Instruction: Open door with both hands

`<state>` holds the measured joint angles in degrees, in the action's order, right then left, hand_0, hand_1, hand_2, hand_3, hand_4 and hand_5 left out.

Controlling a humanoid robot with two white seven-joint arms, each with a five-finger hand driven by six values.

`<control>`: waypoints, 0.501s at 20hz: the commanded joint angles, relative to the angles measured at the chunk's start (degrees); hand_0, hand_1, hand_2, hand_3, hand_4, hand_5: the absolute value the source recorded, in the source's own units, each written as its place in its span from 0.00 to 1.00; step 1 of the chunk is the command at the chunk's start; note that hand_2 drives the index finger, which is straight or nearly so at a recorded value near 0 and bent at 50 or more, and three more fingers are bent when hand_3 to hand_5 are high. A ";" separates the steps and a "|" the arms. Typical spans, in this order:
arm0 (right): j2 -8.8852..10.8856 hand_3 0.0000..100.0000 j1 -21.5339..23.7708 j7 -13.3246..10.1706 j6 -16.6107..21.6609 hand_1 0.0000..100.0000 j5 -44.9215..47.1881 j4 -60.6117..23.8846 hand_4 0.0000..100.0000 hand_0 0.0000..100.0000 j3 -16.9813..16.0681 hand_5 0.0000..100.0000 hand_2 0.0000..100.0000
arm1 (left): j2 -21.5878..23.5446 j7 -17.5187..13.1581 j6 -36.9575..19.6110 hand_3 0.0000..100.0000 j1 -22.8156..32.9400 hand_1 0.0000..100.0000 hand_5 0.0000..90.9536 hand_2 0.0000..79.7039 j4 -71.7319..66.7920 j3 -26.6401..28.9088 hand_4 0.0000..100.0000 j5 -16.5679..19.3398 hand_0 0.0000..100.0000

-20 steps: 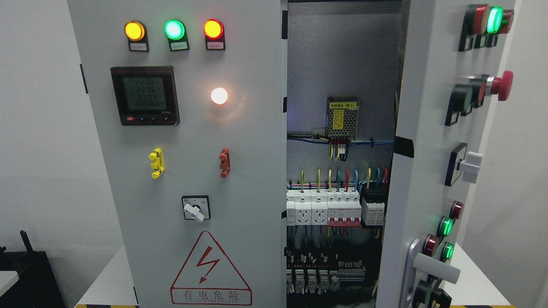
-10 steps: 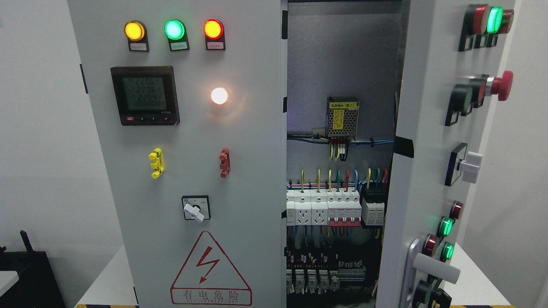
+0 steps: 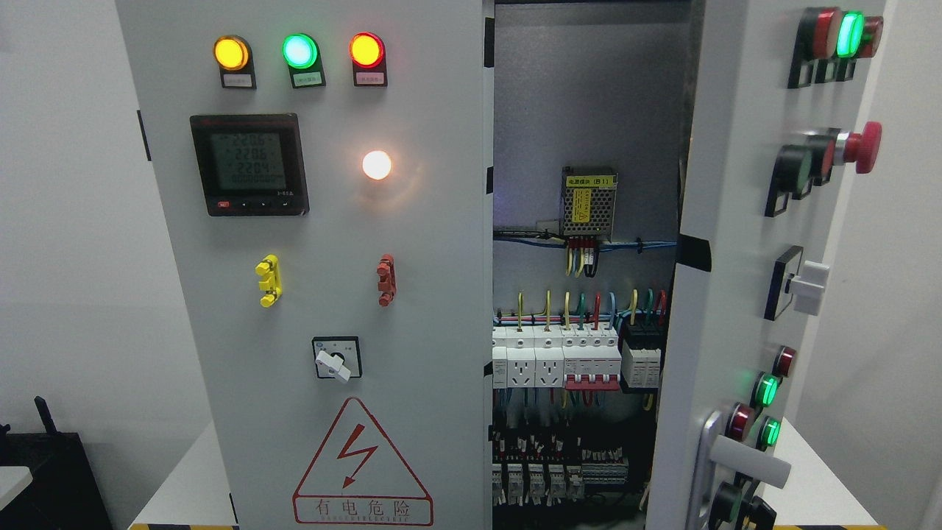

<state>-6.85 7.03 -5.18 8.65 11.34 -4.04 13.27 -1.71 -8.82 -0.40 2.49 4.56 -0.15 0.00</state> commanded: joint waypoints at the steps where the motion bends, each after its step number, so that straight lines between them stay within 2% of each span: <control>1: 0.00 0.00 0.00 -0.01 0.05 0.00 0.00 0.00 0.00 0.00 0.00 0.00 0.00 | 0.22 0.20 0.31 0.00 0.41 0.00 0.00 0.00 7.00 -5.18 0.03 -0.61 0.00; 3: 0.00 0.00 0.00 -0.01 0.05 0.00 0.00 0.00 0.00 0.00 0.00 0.00 0.00 | 0.83 0.20 0.40 0.00 5.04 0.00 0.00 0.00 16.57 -8.97 0.03 -0.62 0.00; 10: 0.00 0.00 0.00 -0.01 0.05 0.00 0.00 0.00 0.00 0.00 0.00 0.00 0.00 | 11.89 -0.58 -0.73 0.00 24.20 0.00 0.00 0.00 56.90 -8.55 0.03 -0.44 0.00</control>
<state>-6.86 7.03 -5.18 8.65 11.34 -4.04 13.27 1.95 -8.58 0.25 14.67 23.98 -5.32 0.00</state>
